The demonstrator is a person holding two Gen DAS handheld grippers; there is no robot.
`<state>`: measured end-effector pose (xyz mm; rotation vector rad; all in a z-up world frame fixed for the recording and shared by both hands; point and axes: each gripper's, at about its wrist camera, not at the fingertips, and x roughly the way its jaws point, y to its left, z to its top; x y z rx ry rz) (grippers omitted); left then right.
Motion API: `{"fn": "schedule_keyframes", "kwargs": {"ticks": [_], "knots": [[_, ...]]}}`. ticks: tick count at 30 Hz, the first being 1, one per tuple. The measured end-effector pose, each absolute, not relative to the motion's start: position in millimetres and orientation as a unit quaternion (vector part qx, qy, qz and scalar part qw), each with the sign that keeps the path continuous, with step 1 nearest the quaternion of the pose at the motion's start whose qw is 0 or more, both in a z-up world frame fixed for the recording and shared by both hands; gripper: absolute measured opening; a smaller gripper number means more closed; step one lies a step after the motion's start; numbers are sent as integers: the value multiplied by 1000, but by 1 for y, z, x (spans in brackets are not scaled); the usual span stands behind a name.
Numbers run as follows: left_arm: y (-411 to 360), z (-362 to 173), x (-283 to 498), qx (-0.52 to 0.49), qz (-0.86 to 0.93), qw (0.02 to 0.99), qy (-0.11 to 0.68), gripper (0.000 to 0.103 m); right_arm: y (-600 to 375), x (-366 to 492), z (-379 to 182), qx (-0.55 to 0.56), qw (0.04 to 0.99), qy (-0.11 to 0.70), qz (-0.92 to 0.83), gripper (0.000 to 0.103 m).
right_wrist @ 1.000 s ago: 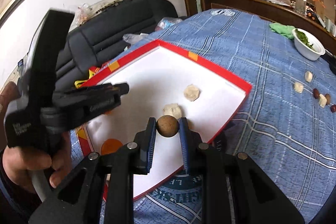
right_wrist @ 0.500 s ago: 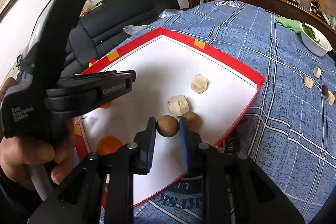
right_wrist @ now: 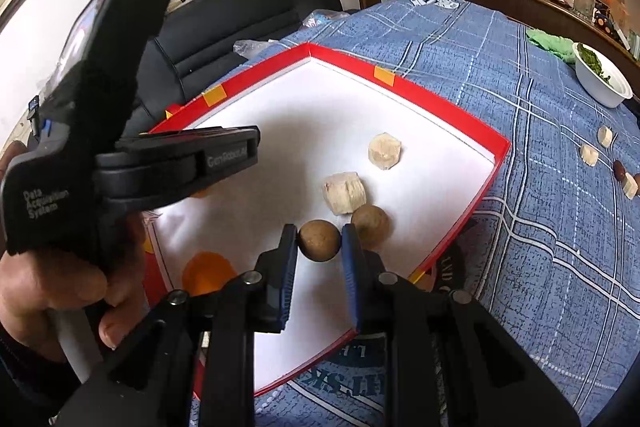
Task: Organize fruits
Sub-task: 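Open the left tool over the tray while the right tool releases the brown fruit, then grasp a tan lumpy piece with the left tool while the right tool grasps a pale round piece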
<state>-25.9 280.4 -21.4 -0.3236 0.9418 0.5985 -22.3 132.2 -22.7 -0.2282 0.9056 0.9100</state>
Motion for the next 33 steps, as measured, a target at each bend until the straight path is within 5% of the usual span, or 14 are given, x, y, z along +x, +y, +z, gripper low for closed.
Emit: {"fn": "schedule_keyframes", "kwargs": {"ticks": [5, 7, 8, 19, 26, 33], "knots": [[279, -21, -29, -153, 290, 832, 448, 32, 137, -25, -27, -125, 785, 433, 426, 28], [278, -17, -32, -156, 295, 831, 445, 65, 136, -25, -27, -122, 783, 434, 429, 53], [278, -15, -34, -157, 302, 832, 439, 69, 134, -26, -26, -120, 781, 435, 431, 57], [222, 14, -16, -166, 250, 863, 407, 70, 16, 27, 9, -28, 859, 388, 332, 60], [143, 13, 29, -110, 158, 886, 422, 72, -86, 125, -20, 25, 885, 430, 176, 59], [105, -2, 75, -74, 130, 884, 444, 72, -89, 188, -41, 21, 874, 459, 157, 54]]}}
